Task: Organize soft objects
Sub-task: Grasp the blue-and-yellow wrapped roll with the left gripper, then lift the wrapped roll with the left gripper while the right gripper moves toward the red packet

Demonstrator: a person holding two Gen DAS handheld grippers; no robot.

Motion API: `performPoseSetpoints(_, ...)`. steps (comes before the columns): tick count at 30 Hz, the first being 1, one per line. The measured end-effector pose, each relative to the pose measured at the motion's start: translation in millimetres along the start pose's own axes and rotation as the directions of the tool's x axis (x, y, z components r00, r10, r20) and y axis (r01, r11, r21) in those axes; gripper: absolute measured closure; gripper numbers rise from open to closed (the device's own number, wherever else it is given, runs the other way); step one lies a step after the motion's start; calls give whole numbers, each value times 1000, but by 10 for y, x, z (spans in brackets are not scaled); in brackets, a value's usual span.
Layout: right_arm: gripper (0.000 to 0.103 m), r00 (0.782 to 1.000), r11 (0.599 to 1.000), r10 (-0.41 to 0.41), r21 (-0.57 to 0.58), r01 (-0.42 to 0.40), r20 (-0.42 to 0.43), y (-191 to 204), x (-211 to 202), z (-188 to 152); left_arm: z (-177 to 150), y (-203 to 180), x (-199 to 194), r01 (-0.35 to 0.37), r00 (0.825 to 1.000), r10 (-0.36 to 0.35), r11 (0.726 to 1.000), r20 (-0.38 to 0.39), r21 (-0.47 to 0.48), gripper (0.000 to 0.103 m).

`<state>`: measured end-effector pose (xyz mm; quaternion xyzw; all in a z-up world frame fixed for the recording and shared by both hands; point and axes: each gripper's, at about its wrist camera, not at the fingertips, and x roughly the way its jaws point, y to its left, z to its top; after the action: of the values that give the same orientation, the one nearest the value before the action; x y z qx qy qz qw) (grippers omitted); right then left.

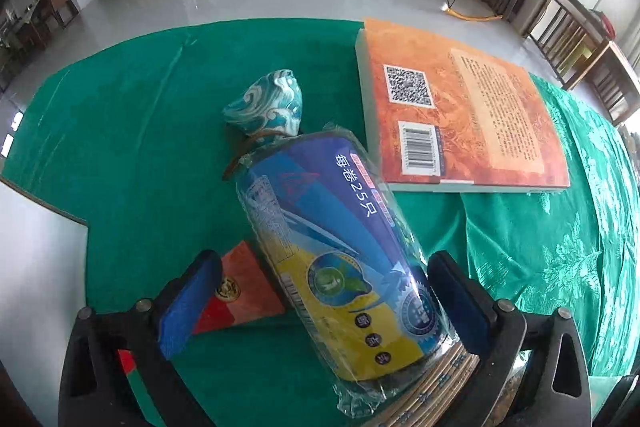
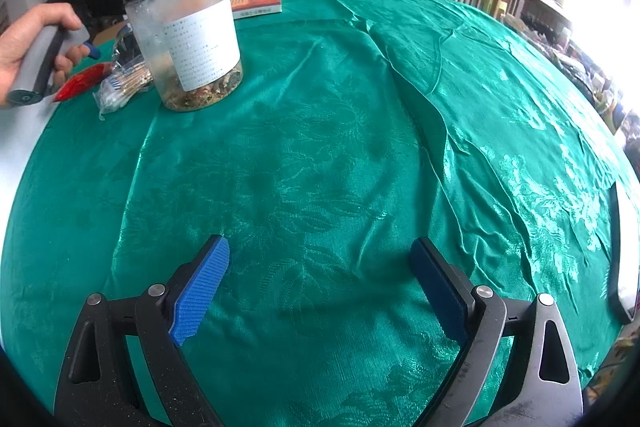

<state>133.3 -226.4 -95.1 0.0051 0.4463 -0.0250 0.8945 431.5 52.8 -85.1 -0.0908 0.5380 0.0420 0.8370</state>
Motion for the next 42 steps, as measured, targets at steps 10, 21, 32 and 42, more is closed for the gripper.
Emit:
performPoseSetpoints(10,7,1000,1000,0,3,0,-3,38,26,15,-533,162,-1235,161,979,-179,972,97,171,44)
performPoseSetpoints(21,7,1000,1000,6,1,-6,0,39,24,12,-2712,264,-1473,172,984,-161,971,-76,168,41)
performPoseSetpoints(32,7,1000,1000,9,0,-9,2,47,17,0,-2975,393,-1185,96,993,-106,984,60,150,0)
performPoseSetpoints(42,7,1000,1000,9,0,-9,2,45,16,0,-2975,349,-1163,125,967,-169,967,192,221,0)
